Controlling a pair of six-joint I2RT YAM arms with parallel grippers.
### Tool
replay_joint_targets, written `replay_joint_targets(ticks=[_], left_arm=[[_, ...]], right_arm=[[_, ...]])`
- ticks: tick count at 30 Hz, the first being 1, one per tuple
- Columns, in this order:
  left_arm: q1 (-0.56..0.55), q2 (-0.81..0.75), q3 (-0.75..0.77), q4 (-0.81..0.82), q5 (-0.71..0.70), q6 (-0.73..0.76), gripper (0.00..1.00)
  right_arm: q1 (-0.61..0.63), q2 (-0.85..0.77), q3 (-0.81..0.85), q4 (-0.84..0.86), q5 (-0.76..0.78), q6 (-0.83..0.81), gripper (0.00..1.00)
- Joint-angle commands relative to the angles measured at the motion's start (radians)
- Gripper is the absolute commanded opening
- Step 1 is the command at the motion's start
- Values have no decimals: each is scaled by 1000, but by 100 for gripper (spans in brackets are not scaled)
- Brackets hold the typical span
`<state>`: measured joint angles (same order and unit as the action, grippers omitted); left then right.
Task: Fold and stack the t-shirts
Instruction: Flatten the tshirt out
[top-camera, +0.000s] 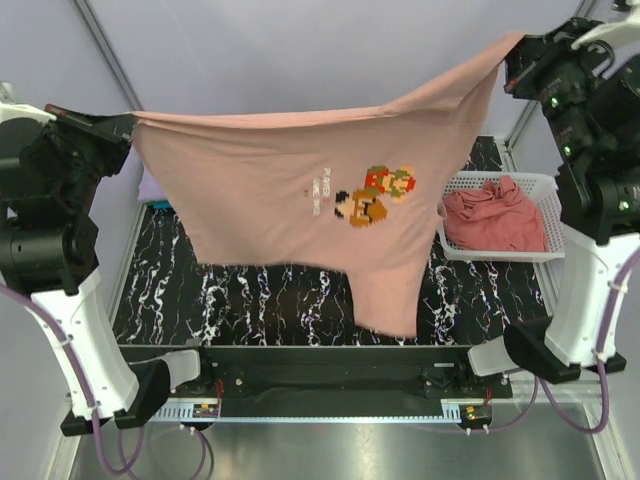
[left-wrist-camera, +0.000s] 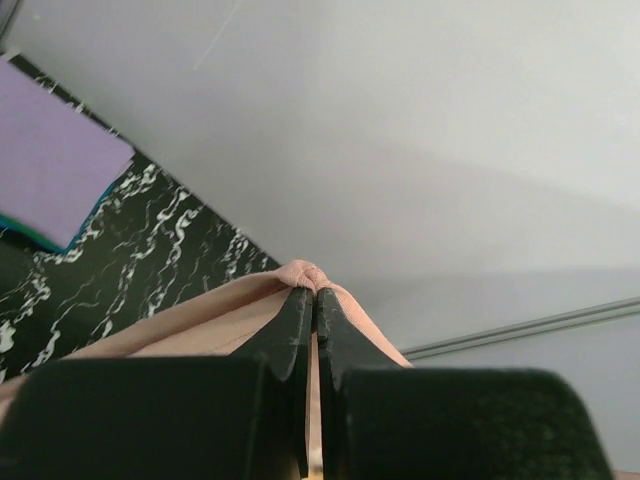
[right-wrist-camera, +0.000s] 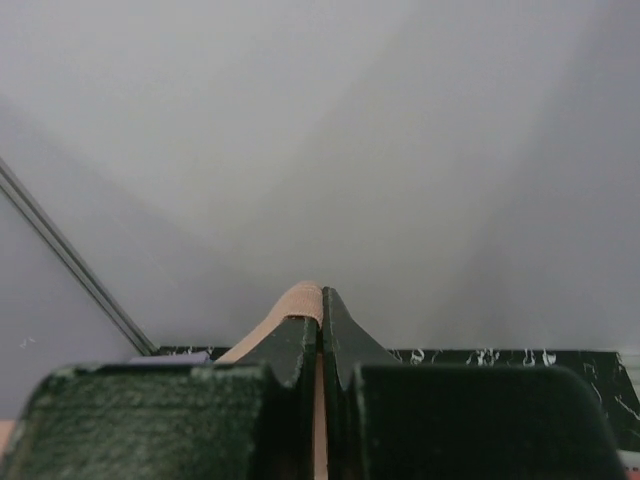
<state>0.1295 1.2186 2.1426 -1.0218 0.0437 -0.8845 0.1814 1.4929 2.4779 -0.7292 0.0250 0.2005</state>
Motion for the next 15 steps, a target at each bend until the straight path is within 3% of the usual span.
replay_joint_targets(ticks=[1, 8, 15], left_arm=[[4, -76, 48, 63, -2, -24, 0], [4, -247, 5, -17, -31, -22, 0], [4, -320, 71, -118, -16, -64, 0]], right_arm=[[-3, -193, -35, 131, 12, 39, 0], [-3, -439, -189, 61, 35, 97, 0], [-3, -488, 7, -159, 32, 119, 0]])
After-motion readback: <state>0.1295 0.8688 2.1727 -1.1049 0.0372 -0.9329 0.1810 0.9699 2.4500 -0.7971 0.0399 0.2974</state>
